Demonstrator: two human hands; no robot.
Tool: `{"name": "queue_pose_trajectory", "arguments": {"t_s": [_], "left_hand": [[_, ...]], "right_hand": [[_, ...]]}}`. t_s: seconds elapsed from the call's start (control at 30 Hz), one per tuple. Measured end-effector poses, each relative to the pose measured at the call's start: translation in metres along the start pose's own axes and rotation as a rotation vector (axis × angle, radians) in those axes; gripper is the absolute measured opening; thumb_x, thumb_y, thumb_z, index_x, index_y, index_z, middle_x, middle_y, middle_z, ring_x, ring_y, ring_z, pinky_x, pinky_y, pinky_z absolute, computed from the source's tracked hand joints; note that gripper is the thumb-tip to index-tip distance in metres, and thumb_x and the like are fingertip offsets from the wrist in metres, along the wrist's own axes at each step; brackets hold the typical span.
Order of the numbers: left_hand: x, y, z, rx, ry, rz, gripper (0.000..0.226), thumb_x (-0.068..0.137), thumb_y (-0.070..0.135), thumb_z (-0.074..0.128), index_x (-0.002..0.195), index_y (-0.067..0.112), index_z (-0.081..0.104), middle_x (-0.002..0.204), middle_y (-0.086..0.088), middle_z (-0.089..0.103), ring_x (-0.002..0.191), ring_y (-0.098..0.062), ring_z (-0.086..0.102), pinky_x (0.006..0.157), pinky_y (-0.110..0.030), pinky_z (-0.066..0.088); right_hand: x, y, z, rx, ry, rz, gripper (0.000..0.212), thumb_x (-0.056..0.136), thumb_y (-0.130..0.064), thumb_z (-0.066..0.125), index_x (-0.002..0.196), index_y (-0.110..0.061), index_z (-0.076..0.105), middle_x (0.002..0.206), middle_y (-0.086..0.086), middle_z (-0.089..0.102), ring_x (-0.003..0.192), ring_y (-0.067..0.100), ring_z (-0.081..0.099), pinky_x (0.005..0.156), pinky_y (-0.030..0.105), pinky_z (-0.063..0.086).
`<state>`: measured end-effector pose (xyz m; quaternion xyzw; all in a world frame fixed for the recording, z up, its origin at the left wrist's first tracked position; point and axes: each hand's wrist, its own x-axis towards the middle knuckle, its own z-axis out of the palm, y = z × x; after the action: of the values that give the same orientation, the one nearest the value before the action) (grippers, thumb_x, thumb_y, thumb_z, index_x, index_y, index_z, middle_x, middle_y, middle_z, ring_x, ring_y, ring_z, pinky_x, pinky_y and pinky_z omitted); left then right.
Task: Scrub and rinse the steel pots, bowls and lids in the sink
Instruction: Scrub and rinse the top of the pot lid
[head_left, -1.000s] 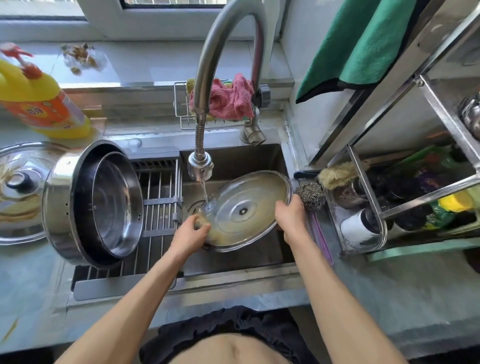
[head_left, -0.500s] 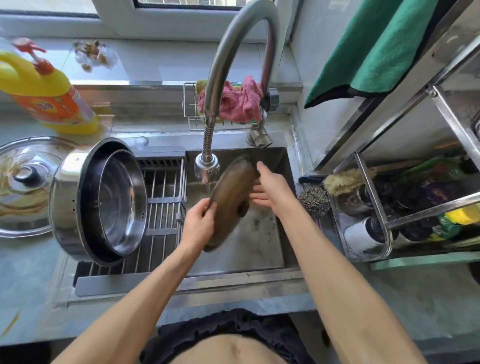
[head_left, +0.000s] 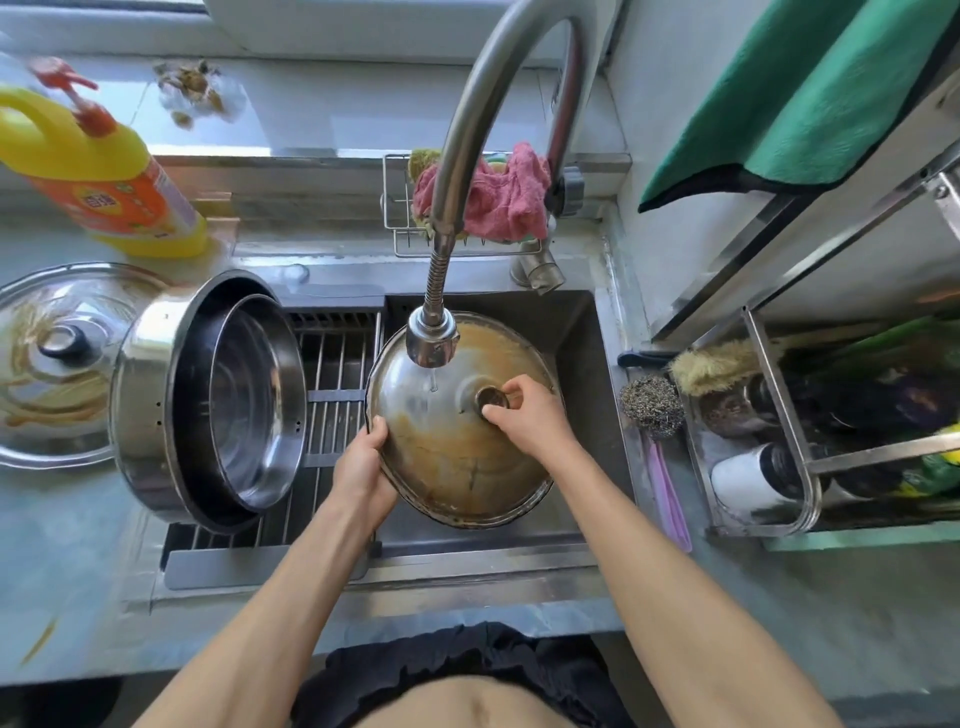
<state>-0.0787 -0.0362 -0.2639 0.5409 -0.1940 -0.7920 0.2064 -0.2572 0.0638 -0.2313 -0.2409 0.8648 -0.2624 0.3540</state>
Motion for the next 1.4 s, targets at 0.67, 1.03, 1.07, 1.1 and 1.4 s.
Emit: {"name": "queue_pose_trajectory", "arguments": {"t_s": [0.67, 1.03, 1.07, 1.1, 1.4], "left_hand": [[-0.027, 0.019, -0.038, -0.194, 0.052, 0.134, 0.024, 0.109, 0.013, 0.039, 0.121, 0.015, 0.060, 0.133, -0.013, 0.065, 0.121, -0.027, 0.061, 0.110, -0.051, 0.043], [-0.028, 0.029, -0.002, 0.002, 0.119, 0.229, 0.023, 0.108, 0.013, 0.046, 0.103, 0.017, 0.068, 0.106, -0.004, 0.074, 0.110, -0.023, 0.068, 0.104, -0.046, 0.051], [-0.028, 0.031, 0.001, 0.010, 0.118, 0.231, 0.022, 0.107, 0.013, 0.046, 0.103, 0.016, 0.068, 0.108, -0.005, 0.074, 0.111, -0.024, 0.068, 0.105, -0.047, 0.051], [-0.028, 0.032, 0.004, 0.014, 0.117, 0.227, 0.022, 0.107, 0.013, 0.047, 0.103, 0.015, 0.068, 0.109, -0.006, 0.074, 0.111, -0.024, 0.068, 0.105, -0.048, 0.051], [-0.026, 0.032, 0.017, -0.034, 0.126, 0.144, 0.017, 0.107, 0.012, 0.047, 0.100, 0.011, 0.063, 0.118, -0.014, 0.069, 0.112, -0.028, 0.064, 0.103, -0.050, 0.051]], "right_hand": [[-0.001, -0.048, 0.041, 0.060, 0.001, -0.204, 0.050, 0.078, -0.036, 0.077, 0.121, -0.021, 0.059, 0.115, 0.000, 0.058, 0.103, 0.015, 0.054, 0.084, 0.024, 0.038], [0.034, -0.043, -0.029, 0.192, 0.403, -0.136, 0.041, 0.094, -0.029, 0.061, 0.128, -0.009, 0.051, 0.087, 0.000, 0.064, 0.087, 0.019, 0.063, 0.082, 0.031, 0.050], [0.040, -0.046, -0.035, 0.172, 0.445, -0.166, 0.044, 0.094, -0.029, 0.061, 0.131, -0.009, 0.049, 0.091, 0.004, 0.065, 0.089, 0.020, 0.062, 0.081, 0.031, 0.048], [0.046, -0.048, -0.040, 0.135, 0.478, -0.196, 0.044, 0.093, -0.030, 0.062, 0.131, -0.010, 0.049, 0.097, 0.008, 0.066, 0.092, 0.023, 0.061, 0.080, 0.030, 0.047], [0.073, -0.048, -0.061, -0.326, 0.548, -0.401, 0.026, 0.100, -0.021, 0.050, 0.109, 0.001, 0.061, 0.101, 0.020, 0.065, 0.090, 0.037, 0.063, 0.070, 0.038, 0.046]]}}
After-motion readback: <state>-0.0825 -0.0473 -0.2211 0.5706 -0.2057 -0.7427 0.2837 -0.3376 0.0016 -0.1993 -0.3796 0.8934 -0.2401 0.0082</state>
